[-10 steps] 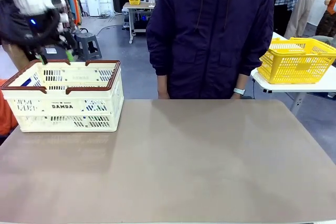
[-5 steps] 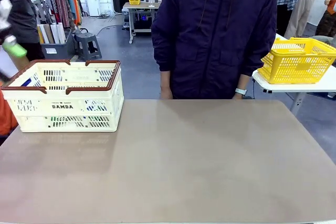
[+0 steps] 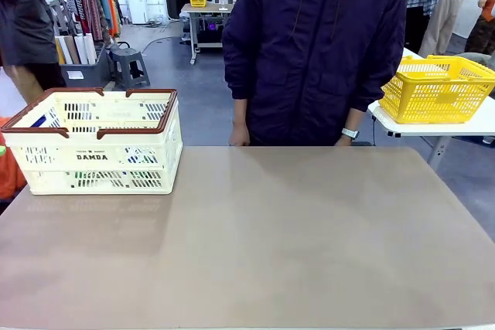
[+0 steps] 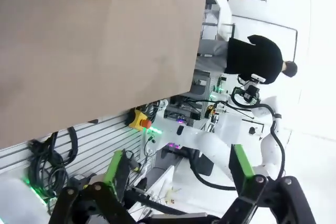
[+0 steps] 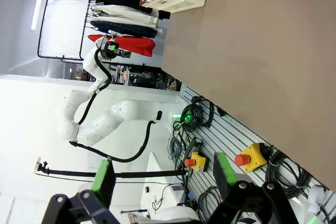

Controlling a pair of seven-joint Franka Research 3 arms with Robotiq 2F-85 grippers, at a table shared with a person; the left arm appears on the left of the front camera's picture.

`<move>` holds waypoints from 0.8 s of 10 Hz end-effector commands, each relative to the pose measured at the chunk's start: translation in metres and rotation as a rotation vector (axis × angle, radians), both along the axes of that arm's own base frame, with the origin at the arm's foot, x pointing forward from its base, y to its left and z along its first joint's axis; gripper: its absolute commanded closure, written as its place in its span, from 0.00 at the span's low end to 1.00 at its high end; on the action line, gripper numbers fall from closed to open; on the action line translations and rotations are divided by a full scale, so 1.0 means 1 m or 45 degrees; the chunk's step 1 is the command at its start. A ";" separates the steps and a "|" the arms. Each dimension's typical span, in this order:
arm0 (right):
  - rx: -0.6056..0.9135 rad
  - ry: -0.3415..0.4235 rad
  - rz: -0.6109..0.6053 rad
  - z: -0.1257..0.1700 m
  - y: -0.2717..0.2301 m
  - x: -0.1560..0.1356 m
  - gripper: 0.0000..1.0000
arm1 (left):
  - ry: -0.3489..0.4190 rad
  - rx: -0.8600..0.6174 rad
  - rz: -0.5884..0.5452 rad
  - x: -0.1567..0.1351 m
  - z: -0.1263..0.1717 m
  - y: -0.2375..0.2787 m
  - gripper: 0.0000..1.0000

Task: Place the drinks into the Shopping basket.
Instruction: Pick up one drink and place it into the Shopping basket.

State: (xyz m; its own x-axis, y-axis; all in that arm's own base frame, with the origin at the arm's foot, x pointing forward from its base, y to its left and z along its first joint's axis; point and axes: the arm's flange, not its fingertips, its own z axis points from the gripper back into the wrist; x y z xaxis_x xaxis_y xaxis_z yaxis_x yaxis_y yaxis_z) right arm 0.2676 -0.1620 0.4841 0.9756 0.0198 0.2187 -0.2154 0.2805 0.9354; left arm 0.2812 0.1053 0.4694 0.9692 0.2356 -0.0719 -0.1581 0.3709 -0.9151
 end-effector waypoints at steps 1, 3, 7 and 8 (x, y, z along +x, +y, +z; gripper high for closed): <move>0.026 0.007 -0.012 0.006 0.001 0.000 0.00 | -0.038 0.044 -0.074 0.004 0.023 -0.003 0.00; 0.026 0.007 -0.012 0.006 0.001 0.000 0.00 | -0.038 0.044 -0.074 0.004 0.023 -0.003 0.00; 0.026 0.007 -0.012 0.006 0.001 0.000 0.00 | -0.038 0.044 -0.074 0.004 0.023 -0.003 0.00; 0.026 0.007 -0.012 0.006 0.001 0.000 0.00 | -0.038 0.044 -0.074 0.004 0.023 -0.003 0.00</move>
